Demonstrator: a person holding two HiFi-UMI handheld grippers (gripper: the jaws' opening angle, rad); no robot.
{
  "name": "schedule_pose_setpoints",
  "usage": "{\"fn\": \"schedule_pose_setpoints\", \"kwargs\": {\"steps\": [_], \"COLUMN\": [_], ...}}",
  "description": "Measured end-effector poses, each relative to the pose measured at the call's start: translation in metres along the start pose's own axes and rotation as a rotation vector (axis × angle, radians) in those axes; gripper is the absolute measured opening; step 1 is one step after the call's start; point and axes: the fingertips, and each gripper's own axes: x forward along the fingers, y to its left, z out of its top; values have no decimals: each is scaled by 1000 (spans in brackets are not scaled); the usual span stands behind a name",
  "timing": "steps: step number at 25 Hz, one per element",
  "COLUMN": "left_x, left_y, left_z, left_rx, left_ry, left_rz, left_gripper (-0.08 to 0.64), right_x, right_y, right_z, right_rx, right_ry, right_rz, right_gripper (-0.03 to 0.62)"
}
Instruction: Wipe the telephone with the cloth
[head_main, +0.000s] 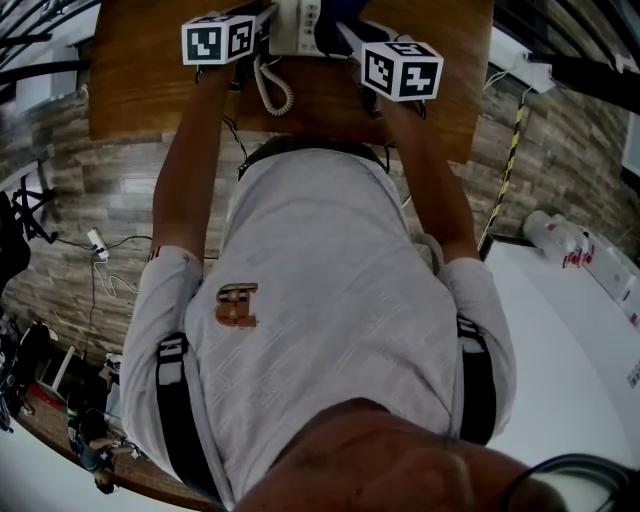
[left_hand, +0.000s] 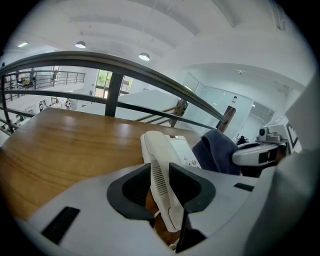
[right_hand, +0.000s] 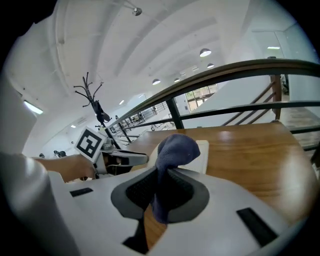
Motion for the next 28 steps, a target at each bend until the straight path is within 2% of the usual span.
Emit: {"fn": "schedule_pose_setpoints", "kwargs": {"steps": [5, 8, 18, 28], "left_x": [-2, -2, 0, 1], "left_y": [-3, -2, -2, -2], "left_z": [-1, -2, -2, 0], "left_rx": [-2, -1, -2, -1], "left_ry": [-1, 0, -3, -8], "left_rz": [-2, -2, -6, -10], "left_gripper": [112, 112, 112, 114], "right_x": [18, 33, 46, 17], "right_y": [51, 61, 18, -35], "right_z": [-20, -35, -64, -75], "right_rx": [54, 54, -8, 15], "right_ry": [26, 54, 105, 124], "right_rz": [122, 135, -26, -138], "right_gripper": [60, 60, 60, 60]}}
